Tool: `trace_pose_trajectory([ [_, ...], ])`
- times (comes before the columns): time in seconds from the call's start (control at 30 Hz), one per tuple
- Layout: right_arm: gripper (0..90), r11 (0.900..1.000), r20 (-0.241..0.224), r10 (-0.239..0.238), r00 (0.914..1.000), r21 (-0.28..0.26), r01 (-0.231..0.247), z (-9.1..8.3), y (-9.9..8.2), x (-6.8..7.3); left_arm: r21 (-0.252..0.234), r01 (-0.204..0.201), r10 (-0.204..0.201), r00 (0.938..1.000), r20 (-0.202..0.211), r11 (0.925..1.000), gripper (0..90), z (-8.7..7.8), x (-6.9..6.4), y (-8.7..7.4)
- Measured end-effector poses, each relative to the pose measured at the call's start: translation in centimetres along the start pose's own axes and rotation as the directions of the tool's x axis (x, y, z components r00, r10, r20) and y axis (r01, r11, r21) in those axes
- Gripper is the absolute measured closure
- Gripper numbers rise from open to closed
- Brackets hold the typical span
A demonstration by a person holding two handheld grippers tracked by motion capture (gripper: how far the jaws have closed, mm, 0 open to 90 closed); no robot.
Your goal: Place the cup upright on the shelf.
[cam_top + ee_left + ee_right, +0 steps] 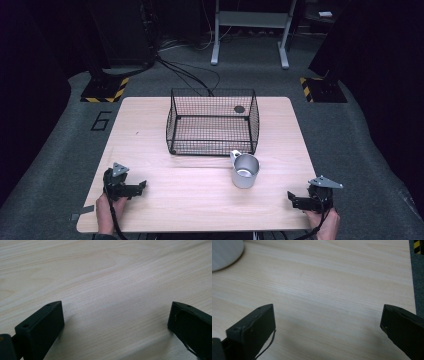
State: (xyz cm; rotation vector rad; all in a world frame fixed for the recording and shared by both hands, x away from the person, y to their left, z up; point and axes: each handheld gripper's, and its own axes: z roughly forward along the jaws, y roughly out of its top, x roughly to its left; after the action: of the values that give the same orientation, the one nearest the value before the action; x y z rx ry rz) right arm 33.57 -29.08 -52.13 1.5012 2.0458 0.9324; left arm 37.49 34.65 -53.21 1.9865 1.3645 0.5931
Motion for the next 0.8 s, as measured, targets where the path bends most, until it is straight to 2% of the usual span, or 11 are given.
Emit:
trace_pose_trajectory([
  [0.03, 0.0, 0.9999, -0.003, 0.014, 0.9999, -0.009, -0.014, -0.1, 0.1, 0.2, 0.000, -0.001, 0.001, 1.0000, 0.000, 1.0000, 0.6, 0.0, 0.0, 0.0],
  [0.07, 0.0, 0.9998, -0.014, -0.003, 0.9999, -0.021, 0.003, -0.3, 0.3, 0.4, -0.001, -0.001, 0.001, 1.0000, 0.000, 1.0000, 0.6, 0.0, 0.0, 0.0],
  [0.1, 0.0, 0.9994, -0.013, 0.009, 0.9999, -0.034, -0.010, -0.5, 0.4, 0.7, -0.001, -0.002, 0.002, 1.0000, 0.000, 1.0000, 0.7, 0.0, 0.0, 0.0],
  [0.17, 0.0, 0.9992, -0.016, 0.004, 0.9999, -0.041, -0.005, -0.6, 0.5, 0.9, -0.001, -0.001, 0.001, 1.0000, 0.000, 1.0000, 0.7, 0.0, 0.0, 0.0],
  [0.2, 0.0, 0.9980, -0.027, 0.005, 0.9996, -0.063, -0.007, -0.9, 0.9, 1.5, 0.000, -0.001, 0.001, 1.0000, 0.000, 1.0000, 0.7, 0.0, 0.0, 0.0],
  [0.3, 0.0, 0.9963, -0.035, 0.002, 0.9994, -0.086, -0.005, -1.2, 1.3, 2.3, 0.000, -0.001, 0.001, 1.0000, 0.000, 1.0000, 0.7, 0.0, 0.0, 0.0],
  [0.5, 0.0, 0.9936, -0.054, -0.025, 0.9982, -0.111, 0.019, -1.6, 2.3, 3.4, 0.000, -0.001, 0.001, 1.0000, 0.000, 1.0000, 0.7, 0.0, 0.0, 0.0],
  [0.8, 0.0, 0.9848, -0.112, -0.062, 0.9918, -0.169, 0.042, -2.1, 4.3, 5.7, 0.000, -0.001, 0.001, 1.0000, 0.000, 1.0000, 0.7, 0.0, 0.0, 0.0],
])
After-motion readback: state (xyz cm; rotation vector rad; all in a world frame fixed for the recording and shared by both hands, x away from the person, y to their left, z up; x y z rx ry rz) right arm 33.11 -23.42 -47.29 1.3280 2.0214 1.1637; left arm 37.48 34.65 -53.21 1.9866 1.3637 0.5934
